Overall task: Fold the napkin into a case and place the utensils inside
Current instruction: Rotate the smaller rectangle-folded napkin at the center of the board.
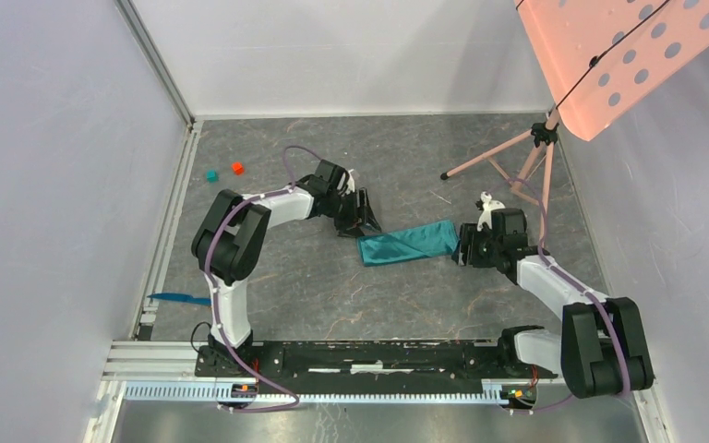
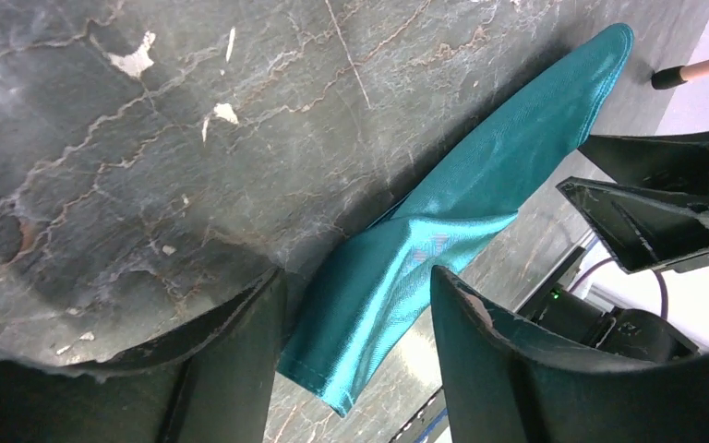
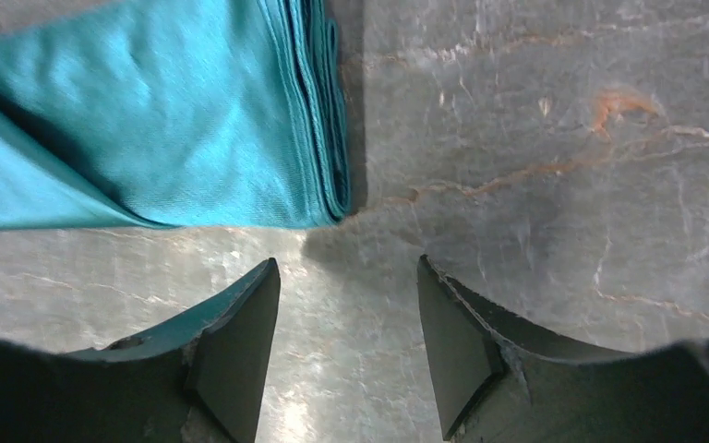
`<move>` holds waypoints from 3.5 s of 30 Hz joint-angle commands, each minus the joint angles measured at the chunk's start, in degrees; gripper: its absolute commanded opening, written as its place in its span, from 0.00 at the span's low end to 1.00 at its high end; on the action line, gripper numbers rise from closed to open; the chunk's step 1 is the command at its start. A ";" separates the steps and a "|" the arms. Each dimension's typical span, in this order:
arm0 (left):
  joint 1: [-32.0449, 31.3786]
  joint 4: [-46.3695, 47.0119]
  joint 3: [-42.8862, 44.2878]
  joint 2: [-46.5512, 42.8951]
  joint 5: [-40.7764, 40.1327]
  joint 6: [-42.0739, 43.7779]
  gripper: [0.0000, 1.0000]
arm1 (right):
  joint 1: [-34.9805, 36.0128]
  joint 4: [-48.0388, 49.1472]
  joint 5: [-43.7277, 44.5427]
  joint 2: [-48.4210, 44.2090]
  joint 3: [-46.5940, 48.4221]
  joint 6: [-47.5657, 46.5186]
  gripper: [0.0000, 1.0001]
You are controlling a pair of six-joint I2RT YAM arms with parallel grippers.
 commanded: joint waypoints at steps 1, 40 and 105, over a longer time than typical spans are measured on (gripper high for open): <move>-2.27 4.36 0.01 1.61 1.15 0.99 0.64 | -3.88 3.65 -5.53 0.49 -1.21 1.04 0.63; -13.73 15.50 -6.55 0.65 7.21 -3.78 0.20 | -10.74 57.22 -32.25 15.17 -8.30 29.35 0.71; -36.16 22.63 -1.58 1.20 -4.95 -18.79 0.76 | 4.41 -10.89 7.01 -18.34 18.64 -2.18 0.87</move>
